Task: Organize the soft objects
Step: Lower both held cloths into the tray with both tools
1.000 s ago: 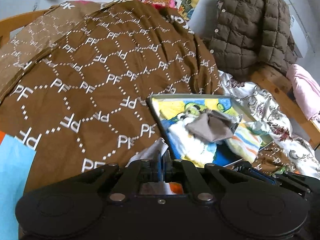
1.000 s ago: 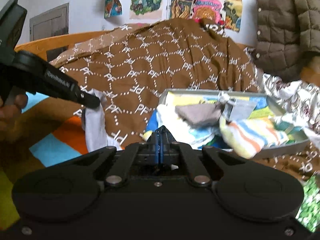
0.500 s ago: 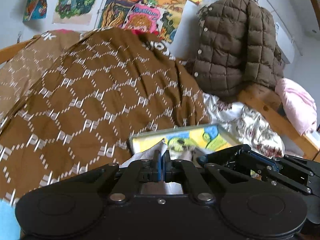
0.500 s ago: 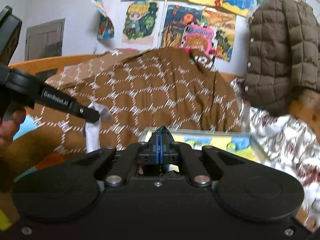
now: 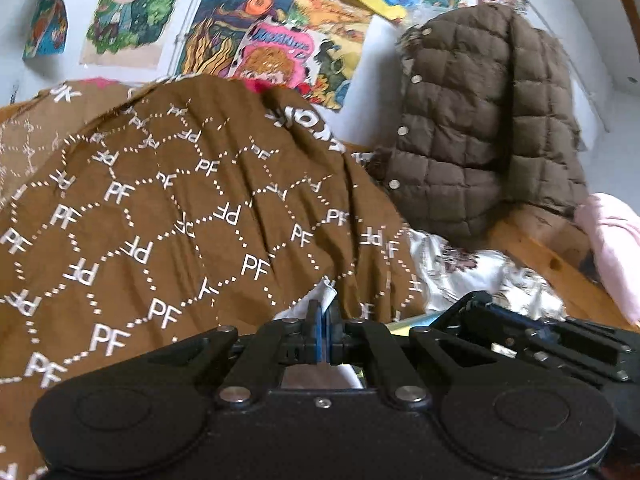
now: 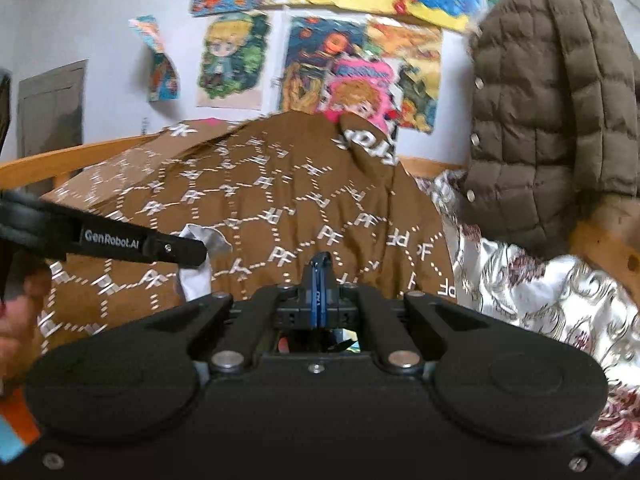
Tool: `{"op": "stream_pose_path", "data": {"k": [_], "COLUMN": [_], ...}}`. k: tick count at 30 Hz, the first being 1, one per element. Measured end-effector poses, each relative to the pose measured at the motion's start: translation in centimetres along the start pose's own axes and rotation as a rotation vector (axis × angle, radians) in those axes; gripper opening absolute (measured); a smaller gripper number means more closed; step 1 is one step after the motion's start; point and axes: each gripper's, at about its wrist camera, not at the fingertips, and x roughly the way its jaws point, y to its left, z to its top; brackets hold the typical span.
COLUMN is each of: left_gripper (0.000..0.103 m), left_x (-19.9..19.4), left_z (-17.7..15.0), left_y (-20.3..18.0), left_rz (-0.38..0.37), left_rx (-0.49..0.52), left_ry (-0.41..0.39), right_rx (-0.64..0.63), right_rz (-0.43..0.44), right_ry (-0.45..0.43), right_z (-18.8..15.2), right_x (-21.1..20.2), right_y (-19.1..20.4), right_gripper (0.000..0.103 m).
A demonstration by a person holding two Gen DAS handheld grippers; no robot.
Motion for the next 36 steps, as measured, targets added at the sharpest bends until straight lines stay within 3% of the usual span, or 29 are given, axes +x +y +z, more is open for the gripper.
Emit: {"op": "stream_pose_path", "data": {"k": [8,15,19,25,33,36], "left_gripper": [0.001,0.002,0.003,0.007,0.015,0.026], "left_x": [6.8,9.6,10.3,10.7,11.0,11.3], "left_z": [-2.1,-3.3,-4.2,-5.5,-6.3,-6.7], "left_y": [1.6,2.4,2.3,2.4,3.0,3.1], "left_rz": [-0.006,0.013,0.035,0.068,0.011,0.012], "left_rx": [-0.049,-0.023,0.060,0.160,0.166,0.142], "left_ry": [0.104,0.163,0.200,0.235,0.306,0.334], "right_rx": [0.037,0.109,0.173,0.198,0.219,0.213], "right_rz": [-0.043,-0.048,-0.024,-0.011,0.021,0.028], "right_ry": [0.081,0.189,0.243,0.289,0.325,0.332], "right_z": [-0.3,-2.8,-4.3,-7.4,-8.9,-8.8], "right_x": [7.3,12.8,15.3,16.3,16.7,15.8], "right_y": [-2.7,-4.2,-4.3,-3.4,-2.0,-1.8], "right_gripper": [0.000,0.000,0.000,0.000,0.000,0.000]}}
